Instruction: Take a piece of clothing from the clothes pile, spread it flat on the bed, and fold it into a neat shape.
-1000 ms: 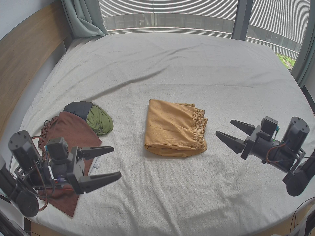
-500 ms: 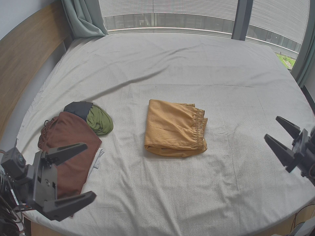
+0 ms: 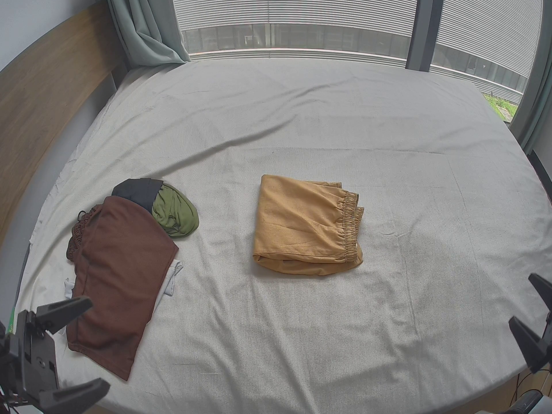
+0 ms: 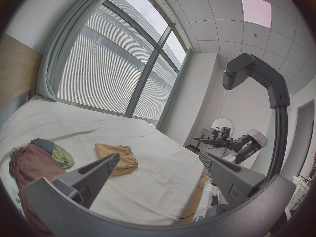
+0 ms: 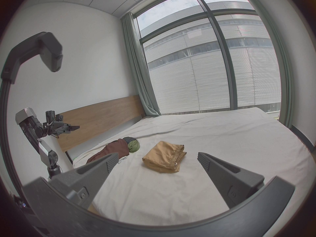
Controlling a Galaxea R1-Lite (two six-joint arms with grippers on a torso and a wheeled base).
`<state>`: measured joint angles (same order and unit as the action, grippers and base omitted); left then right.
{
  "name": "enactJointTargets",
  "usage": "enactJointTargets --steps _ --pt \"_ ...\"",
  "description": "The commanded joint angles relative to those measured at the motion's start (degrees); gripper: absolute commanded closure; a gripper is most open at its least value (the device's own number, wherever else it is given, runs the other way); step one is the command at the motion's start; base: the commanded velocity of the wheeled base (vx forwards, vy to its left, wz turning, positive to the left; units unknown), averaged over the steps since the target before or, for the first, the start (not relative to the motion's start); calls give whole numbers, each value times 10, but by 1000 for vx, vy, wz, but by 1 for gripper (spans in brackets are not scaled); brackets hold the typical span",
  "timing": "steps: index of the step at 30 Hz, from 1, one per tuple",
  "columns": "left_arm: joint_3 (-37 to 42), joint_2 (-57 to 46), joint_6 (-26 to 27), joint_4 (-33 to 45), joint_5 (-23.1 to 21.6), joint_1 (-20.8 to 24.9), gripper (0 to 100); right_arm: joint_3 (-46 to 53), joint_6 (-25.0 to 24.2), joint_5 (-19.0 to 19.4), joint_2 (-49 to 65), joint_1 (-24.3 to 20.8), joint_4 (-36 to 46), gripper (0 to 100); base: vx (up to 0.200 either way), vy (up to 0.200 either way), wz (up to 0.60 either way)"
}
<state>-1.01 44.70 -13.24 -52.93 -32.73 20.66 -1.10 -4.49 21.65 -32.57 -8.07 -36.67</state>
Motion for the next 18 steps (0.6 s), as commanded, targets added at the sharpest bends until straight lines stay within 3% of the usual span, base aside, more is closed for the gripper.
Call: enactJointTargets --steps 1,4,5,7,9,12,14,18 --pt "8 -260 -2 200 10 -34 0 10 2 -13 282 31 215 0 0 0 0" --pt "6 -323 -1 257 7 -56 0 11 4 -80 277 31 228 0 0 0 0" --pt "6 -326 -1 259 7 -59 0 11 4 -83 277 31 229 0 0 0 0" --pt "8 -373 -1 316 7 -91 0 11 18 -124 276 31 253 0 0 0 0" --pt "9 -397 7 349 14 -99 0 11 35 -137 277 33 285 0 0 0 0" --pt "9 -395 20 354 35 -105 0 10 44 -131 309 82 340 0 0 0 0" --pt "10 -395 26 360 51 -131 0 10 43 -133 326 85 342 0 0 0 0" --pt "10 -396 61 410 90 -158 0 11 38 -183 320 83 340 0 0 0 0"
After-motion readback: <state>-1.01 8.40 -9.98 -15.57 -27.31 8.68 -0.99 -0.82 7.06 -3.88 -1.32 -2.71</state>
